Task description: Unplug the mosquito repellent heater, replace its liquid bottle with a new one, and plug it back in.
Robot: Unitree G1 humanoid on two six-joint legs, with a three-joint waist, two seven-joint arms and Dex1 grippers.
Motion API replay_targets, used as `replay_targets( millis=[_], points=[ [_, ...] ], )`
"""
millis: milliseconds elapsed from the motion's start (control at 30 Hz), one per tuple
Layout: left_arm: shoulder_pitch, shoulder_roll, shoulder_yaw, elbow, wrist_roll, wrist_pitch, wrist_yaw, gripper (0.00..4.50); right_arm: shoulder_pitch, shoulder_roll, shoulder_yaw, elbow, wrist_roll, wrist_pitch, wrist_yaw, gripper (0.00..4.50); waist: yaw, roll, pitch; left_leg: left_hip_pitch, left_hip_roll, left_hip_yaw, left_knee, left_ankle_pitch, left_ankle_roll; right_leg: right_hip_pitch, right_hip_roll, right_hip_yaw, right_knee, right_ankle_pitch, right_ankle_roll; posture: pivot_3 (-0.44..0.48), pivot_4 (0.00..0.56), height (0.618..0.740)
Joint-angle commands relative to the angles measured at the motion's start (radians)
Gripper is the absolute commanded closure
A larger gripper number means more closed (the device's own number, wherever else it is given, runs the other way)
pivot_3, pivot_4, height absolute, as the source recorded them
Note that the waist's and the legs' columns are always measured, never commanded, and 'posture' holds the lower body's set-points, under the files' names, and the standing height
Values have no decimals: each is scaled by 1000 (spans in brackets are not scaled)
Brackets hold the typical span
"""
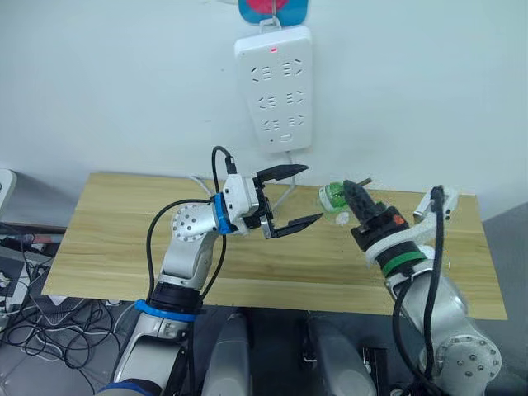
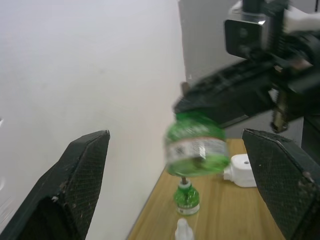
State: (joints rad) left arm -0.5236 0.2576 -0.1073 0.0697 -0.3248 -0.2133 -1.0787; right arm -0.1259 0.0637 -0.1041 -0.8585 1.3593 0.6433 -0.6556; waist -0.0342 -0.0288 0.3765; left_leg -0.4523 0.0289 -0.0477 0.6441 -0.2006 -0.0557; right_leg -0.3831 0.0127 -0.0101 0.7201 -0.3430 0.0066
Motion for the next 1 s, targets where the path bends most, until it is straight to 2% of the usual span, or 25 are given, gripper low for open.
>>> replay_targets(
  millis=[33,300,833,933,1000],
  points=[
    [14,-11,-20,-43,7,-25,23,47,-43,27,33,-35,62,-97,-79,3663,0,0,0,0,0,0,0,0,0,0,0,0,0,0,0,2,338,740],
    [-28,-44,-26,13,45,-89,82,47,-54,-22,121,-51,71,-183,-134,3663,1,0,0,-1,0,0,0,0,0,-1,0,0,0,0,0,-9,342,740],
    [-72,-40,-34,83,32,-138,54,47,-41,-92,201,-56,92,-269,-135,3663,1,0,0,-1,0,0,0,0,0,-1,0,0,0,0,0,-11,341,740],
    [-74,-42,-36,87,25,-140,49,642,-37,-98,211,-55,90,-278,-132,3663,1,0,0,-1,0,0,0,0,0,-1,0,0,0,0,0,-11,341,740],
    [-74,-42,-36,88,23,-137,48,1291,-34,-104,218,-56,91,-284,-129,3663,1,0,0,-1,0,0,0,0,0,-1,0,0,0,0,0,-11,341,740]
  ],
)
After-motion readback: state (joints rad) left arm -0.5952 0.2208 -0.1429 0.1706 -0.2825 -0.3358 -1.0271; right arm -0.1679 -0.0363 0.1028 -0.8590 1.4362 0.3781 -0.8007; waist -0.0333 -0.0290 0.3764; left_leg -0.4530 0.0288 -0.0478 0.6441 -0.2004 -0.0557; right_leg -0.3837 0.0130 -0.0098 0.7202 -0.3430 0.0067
